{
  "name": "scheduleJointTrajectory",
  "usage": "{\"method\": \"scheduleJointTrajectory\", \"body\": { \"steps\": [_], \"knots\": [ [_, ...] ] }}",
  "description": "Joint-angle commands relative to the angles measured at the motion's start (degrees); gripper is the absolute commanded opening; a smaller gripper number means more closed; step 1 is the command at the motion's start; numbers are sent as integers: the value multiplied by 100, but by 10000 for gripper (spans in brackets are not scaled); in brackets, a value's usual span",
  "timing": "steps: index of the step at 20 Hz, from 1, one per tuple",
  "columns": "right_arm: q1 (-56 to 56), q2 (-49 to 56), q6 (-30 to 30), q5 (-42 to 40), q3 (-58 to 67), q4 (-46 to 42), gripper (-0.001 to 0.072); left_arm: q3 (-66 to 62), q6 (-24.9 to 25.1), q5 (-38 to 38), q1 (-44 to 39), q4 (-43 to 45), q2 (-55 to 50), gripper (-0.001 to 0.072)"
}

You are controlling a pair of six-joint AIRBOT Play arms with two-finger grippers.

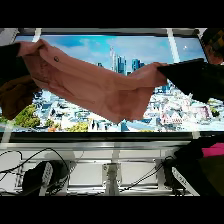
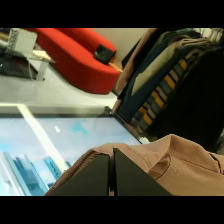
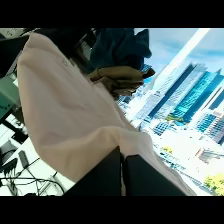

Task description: Fold the clothes and pants, and hang the long-sleeved shirts on hangers.

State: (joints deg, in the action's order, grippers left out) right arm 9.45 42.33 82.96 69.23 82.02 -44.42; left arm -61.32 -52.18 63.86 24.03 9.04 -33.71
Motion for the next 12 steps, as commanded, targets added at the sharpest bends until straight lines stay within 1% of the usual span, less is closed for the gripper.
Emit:
{"method": "scheduleJointTrajectory", "body": {
  "steps": [1, 3, 4, 5, 7, 9, 10, 12],
  "knots": [
    [0, -114, 411, 7, 48, -588, 5, 72, -1318, -133, -76, 914, 201, 11],
    [0, 225, 409, -44, -125, -603, 5, 372, -1394, -140, -337, 942, -7, 10],
    [0, 459, 402, -74, -236, -612, 5, 581, -1392, -234, -553, 944, -144, 10],
    [0, 752, 400, -153, -363, -647, 5, 844, -1390, -481, -831, 944, -317, 10],
    [0, 1401, 387, -387, -579, -710, 5, 1360, -1386, -1268, -1434, 1084, -743, 10],
    [0, 2162, 378, -601, -649, -695, 6, 1657, -1381, -2098, -2020, 1617, -1314, 11],
    [0, 2531, 380, -739, -649, -649, 6, 1661, -1283, -2485, -2243, 1784, -1652, 11],
    [0, 3224, 380, -1217, -647, -619, 6, 1657, -1032, -3488, -2516, 1751, -2269, 11]
  ]
}}
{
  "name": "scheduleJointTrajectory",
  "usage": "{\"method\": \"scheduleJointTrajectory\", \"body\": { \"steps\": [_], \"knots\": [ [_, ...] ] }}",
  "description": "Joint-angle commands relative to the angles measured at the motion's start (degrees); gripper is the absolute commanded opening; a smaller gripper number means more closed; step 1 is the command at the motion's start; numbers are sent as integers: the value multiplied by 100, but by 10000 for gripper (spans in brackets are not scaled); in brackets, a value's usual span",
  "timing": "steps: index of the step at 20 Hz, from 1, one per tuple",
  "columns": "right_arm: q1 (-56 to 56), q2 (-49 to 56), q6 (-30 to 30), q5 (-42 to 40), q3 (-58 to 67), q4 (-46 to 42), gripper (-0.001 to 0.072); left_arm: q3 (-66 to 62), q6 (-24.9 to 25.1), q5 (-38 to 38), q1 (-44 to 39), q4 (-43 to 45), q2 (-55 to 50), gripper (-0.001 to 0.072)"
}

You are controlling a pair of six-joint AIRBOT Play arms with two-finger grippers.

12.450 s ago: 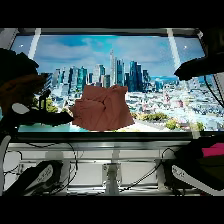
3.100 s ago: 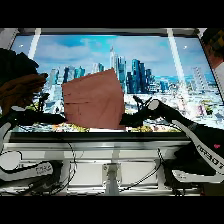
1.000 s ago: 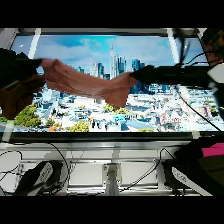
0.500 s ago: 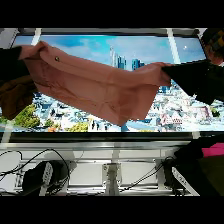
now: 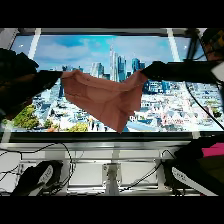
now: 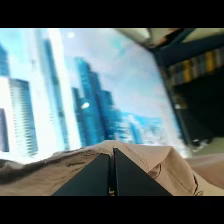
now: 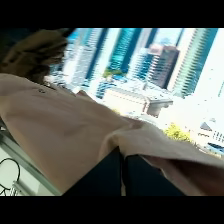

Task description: Fold the clothes and pants, and hang the long-sleeved shirts on hangers.

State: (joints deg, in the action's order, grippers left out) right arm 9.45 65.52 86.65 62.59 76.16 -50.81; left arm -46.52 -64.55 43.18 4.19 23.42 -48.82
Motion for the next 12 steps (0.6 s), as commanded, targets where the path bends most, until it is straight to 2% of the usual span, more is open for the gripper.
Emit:
{"method": "scheduleJointTrajectory", "body": {
  "steps": [1, 4, 6, 9, 12],
  "knots": [
    [0, 1176, 11, -787, -63, 26, 6, 177, 221, -1827, -599, 315, -1012, 12],
    [0, 1762, 2, -1438, -63, 280, 6, 166, 221, -2566, -623, 315, -1626, 12],
    [0, 1912, -50, -1593, -61, 407, 6, 166, 330, -2868, -623, 317, -1871, 12],
    [26, 1956, -50, -964, -63, 352, 6, 168, 662, -2756, -586, 326, -2083, 12],
    [291, 1954, -57, -90, -63, 26, 6, 168, 675, -2651, -581, 973, -2111, 12]
  ]
}}
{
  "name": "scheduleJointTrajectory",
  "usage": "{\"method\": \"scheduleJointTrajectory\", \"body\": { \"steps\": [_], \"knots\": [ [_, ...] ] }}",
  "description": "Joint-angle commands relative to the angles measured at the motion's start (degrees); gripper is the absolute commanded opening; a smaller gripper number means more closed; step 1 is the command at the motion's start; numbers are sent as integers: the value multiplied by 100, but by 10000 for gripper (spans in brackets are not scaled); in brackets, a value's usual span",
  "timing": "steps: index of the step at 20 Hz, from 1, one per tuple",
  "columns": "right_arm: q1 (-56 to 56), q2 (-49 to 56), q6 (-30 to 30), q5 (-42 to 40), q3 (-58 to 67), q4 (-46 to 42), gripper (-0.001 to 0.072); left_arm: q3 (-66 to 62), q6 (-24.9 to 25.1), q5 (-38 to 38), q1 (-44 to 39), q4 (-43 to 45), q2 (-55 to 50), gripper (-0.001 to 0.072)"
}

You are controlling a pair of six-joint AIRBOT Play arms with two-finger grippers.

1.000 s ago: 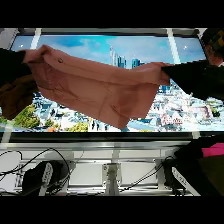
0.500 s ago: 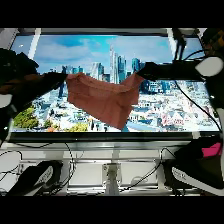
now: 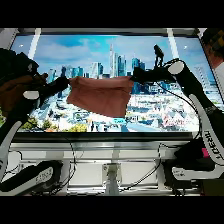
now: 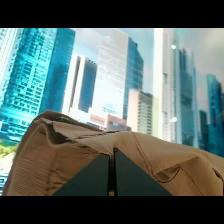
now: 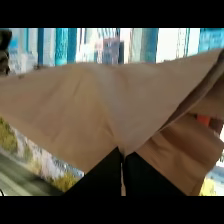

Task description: Fold the clothes and pants, and hang the long-sleeved shirts on hangers.

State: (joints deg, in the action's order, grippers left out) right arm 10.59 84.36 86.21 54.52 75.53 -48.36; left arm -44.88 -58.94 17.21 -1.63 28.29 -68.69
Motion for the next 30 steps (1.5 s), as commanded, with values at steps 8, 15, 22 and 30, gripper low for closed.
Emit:
{"method": "scheduleJointTrajectory", "body": {
  "steps": [8, 15, 22, 30],
  "knots": [
    [1025, 68, 214, 1596, -275, -1473, 5, 20, -564, 1792, 365, 1961, -129, 9],
    [1154, 66, 629, 966, -1388, -935, 5, 17, -1912, 2505, 391, 4245, -125, 10],
    [1690, -175, 577, 247, -1386, -393, 6, -492, -1906, 2363, 400, 4223, -118, 12],
    [1847, -411, 621, 254, -1408, -267, 5, -857, -1910, 2111, 590, 4256, -120, 12]
  ]
}}
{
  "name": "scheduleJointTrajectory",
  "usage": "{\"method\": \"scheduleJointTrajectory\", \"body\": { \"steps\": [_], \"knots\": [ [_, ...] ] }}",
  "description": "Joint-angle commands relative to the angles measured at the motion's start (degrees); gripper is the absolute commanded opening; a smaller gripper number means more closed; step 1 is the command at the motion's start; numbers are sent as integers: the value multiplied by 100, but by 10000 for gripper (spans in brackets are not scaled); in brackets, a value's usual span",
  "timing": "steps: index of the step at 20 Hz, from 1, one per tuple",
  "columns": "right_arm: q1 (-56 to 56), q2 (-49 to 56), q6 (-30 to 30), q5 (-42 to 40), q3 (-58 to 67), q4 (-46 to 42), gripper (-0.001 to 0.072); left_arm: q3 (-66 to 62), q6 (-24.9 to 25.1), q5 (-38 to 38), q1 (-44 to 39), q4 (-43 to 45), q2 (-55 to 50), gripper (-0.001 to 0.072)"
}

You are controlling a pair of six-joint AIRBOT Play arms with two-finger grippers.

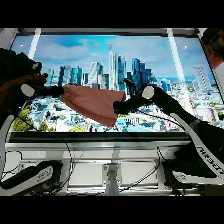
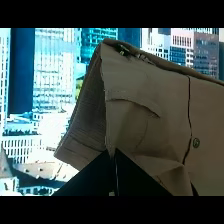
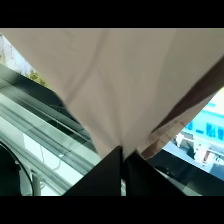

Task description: Fold the clothes and pants, and hang the long-sleeved shirts on hangers.

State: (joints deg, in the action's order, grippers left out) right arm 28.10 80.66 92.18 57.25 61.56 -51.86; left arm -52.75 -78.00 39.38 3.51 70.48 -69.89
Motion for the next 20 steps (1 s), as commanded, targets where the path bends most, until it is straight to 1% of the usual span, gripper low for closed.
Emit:
{"method": "scheduleJointTrajectory", "body": {
  "steps": [1, 5, 6, 7, 8, 9, 10, 11, 12, 14, 16, 20],
  "knots": [
    [192, -42, 31, -26, -22, 85, 6, -70, -4, -127, 103, 149, -7, 11],
    [704, 31, 37, -358, -125, -7, 8, -68, -2, -136, 170, 527, -11, 13],
    [789, 61, 42, -372, -181, -15, 42, -70, -2, -98, 170, 562, -11, 13],
    [846, 83, 85, -363, -236, -31, 169, -68, -2, -59, 170, 562, -11, 30],
    [874, 92, 153, -339, -286, -74, 365, -68, 0, -15, 170, 564, -11, 108],
    [874, 94, 160, -262, -295, -111, 403, -68, -2, 37, 170, 586, -11, 235],
    [872, 81, 153, -227, -293, -155, 402, -68, -2, 85, 170, 691, -11, 363],
    [868, 61, 146, -251, -293, -289, 400, -68, -2, 116, 170, 798, -11, 421],
    [868, 42, 149, -313, -293, -463, 401, -68, 0, 168, 170, 903, -11, 444],
    [866, 7, 197, -531, -293, -909, 402, -68, -2, 229, 170, 1165, -9, 444],
    [719, -37, 492, -745, -293, -1298, 403, -68, -2, 232, 170, 1158, -7, 444],
    [282, -48, 490, -1320, -317, -1445, 404, -68, -2, 229, 164, 1154, -9, 443]
  ]
}}
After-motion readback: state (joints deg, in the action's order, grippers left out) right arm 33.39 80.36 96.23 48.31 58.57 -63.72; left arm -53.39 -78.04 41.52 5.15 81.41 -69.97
